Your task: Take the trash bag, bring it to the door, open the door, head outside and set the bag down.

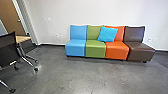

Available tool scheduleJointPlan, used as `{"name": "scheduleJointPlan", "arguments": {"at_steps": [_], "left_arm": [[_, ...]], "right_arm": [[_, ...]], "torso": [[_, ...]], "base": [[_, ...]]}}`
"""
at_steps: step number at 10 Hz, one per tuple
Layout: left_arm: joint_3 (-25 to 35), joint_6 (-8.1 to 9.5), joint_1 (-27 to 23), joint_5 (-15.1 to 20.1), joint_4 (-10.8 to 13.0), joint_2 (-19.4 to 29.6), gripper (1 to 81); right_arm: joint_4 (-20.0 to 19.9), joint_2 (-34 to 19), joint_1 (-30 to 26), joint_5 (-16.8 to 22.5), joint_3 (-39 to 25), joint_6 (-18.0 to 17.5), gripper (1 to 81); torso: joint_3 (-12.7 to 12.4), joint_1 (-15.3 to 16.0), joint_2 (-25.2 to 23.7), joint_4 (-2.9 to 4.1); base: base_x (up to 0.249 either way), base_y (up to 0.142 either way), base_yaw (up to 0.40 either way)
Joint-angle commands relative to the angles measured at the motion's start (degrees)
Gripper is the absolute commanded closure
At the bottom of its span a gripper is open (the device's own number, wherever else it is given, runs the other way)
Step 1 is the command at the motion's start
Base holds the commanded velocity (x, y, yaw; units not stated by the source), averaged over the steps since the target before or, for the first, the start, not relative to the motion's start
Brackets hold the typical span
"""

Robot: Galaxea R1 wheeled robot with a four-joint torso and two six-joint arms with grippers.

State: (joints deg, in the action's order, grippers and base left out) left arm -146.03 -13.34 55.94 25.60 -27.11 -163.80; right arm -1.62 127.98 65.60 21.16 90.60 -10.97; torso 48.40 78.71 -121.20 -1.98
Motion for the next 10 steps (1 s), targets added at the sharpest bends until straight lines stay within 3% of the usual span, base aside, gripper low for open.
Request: {"name": "scheduleJointPlan", "arguments": {"at_steps": [1, 2, 3, 4, 6, 10], "left_arm": [[0.4, -1.52, -2.8, 3.5, -0.1, 0.3, 81.1], [0.4, -2.03, -1.4, 3.3, 0.0, 0.2, 81.1], [0.3, -2.57, -0.4, 3.2, -0.1, 0.1, 81.1], [0.2, -2.57, 0.4, 2.5, -0.1, 0.2, 81.1], [-0.7, -2.66, 1.8, 1.1, 0.0, 0.1, 81.1], [-1.5, -4.07, 5.1, -0.6, 0.0, -1.4, 81.1]], "right_arm": [[-0.6, 1.6, -1.9, 2.2, 3.2, 1.4, 1.0], [-0.5, 2.9, -1.5, 2.2, 4.6, 1.5, 1.0], [-0.5, 3.9, -1.3, 2.2, 5.5, 1.8, 1.0], [-0.5, 5.0, -0.9, 2.2, 6.5, 1.8, 1.0], [-0.5, 6.7, 0.0, 2.2, 8.5, 2.5, 1.0], [-0.4, 9.1, 2.4, 0.8, 12.4, 2.7, 1.0]], "torso": [[-5.4, -3.5, 5.4, 1.27], [-7.6, -4.9, 7.6, 1.66], [-3.9, -6.2, 9.5, 0.68], [-5.6, -7.3, 11.1, 0.92], [-6.6, -9.2, 14.2, 0.99], [-6.8, -14.5, 22.3, 1.01]], "base": [[0.000, 0.000, 0.000], [0.000, 0.000, 0.000], [0.000, 0.000, 0.000], [0.000, 0.000, 0.000], [0.000, 0.000, 0.000], [0.000, 0.000, 0.000]]}}
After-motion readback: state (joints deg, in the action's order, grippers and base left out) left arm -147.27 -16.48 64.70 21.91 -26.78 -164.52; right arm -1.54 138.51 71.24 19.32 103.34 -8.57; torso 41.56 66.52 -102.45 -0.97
